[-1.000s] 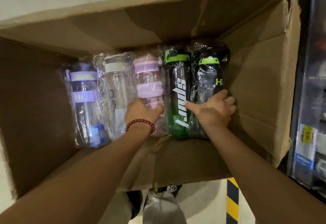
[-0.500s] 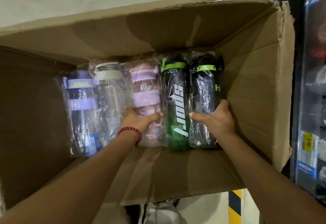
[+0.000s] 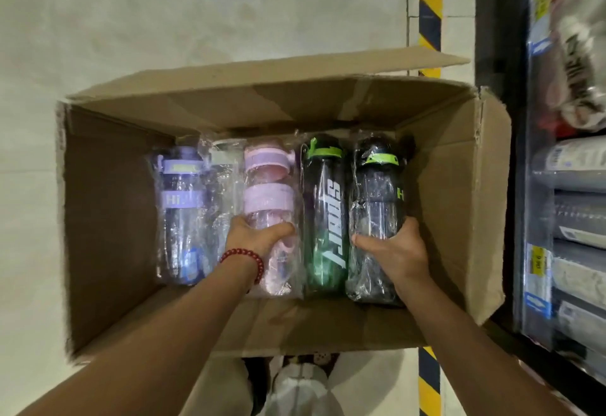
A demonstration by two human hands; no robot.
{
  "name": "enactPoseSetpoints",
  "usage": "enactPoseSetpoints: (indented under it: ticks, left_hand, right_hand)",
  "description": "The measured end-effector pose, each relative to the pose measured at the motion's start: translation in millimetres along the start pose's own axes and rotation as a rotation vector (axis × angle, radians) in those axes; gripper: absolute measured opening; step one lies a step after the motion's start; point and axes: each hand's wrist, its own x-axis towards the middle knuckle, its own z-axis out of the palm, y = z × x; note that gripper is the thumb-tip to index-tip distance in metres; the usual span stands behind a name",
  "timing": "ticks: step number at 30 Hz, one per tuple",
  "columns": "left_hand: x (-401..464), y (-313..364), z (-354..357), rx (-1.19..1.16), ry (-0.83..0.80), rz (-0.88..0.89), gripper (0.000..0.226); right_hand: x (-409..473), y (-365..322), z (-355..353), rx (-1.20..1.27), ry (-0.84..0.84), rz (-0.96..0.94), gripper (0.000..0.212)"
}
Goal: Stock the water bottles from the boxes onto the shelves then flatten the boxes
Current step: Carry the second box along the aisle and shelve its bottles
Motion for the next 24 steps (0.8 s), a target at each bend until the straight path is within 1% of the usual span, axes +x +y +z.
enactPoseSetpoints:
  ticks: [3, 5, 7, 8, 10, 12, 13, 15, 18, 20, 21, 23, 24]
  left_hand:
    - [-24.0, 8.8, -22.3, 0.001, -0.009, 0.000, 0.100]
    - [-41.9, 14.1, -38.2, 0.004, 0.001, 0.037, 0.095]
    - [-64.6, 20.1, -56.1, 0.011, -0.001, 0.072, 0.087]
    - [-77.8, 24.3, -65.0, 0.018, -0.004, 0.078, 0.086]
    - [-111.7, 36.9, -82.5, 0.034, -0.014, 0.105, 0.093]
    - [-139.7, 43.7, -101.2, 0.044, -0.035, 0.168, 0.101]
    - [-142.6, 39.5, -110.0, 0.064, -0.039, 0.189, 0.101]
    - [-172.4, 49.0, -125.5, 0.058, -0.060, 0.222, 0.093]
    - [-267.3, 100.7, -145.5, -0.003, -0.080, 0.312, 0.085]
    - [-321.0, 126.7, -157.3, -0.038, -0.117, 0.383, 0.084]
    - [-343.4, 136.8, -163.1, -0.047, -0.135, 0.423, 0.080]
    - [-385.0, 153.4, -175.1, -0.052, -0.153, 0.508, 0.056]
    - [-403.1, 159.0, -181.2, -0.049, -0.160, 0.548, 0.048]
  right_hand:
    - [-29.8, -12.8, -4.2, 0.051, 0.015, -0.012, 0.090]
    - [-51.8, -22.8, -8.7, 0.078, 0.017, -0.004, 0.087]
    - [-80.3, -34.7, -13.7, 0.101, -0.002, -0.004, 0.092]
    - [-95.7, -39.6, -17.2, 0.126, -0.019, -0.014, 0.095]
    - [-132.1, -53.0, -29.3, 0.171, -0.046, -0.041, 0.099]
    - [-170.2, -67.3, -46.5, 0.194, -0.074, -0.064, 0.089]
    - [-190.0, -74.0, -55.2, 0.196, -0.079, -0.078, 0.085]
    - [-228.5, -85.8, -71.2, 0.196, -0.068, -0.089, 0.088]
    - [-281.9, -106.0, -97.6, 0.220, -0.049, -0.140, 0.104]
    - [-314.1, -119.5, -117.8, 0.257, -0.056, -0.166, 0.110]
    - [-329.8, -125.5, -128.9, 0.267, -0.053, -0.182, 0.112]
    - [-358.6, -135.0, -151.2, 0.299, -0.045, -0.222, 0.111]
    - [-371.8, -138.3, -162.6, 0.325, -0.041, -0.246, 0.104]
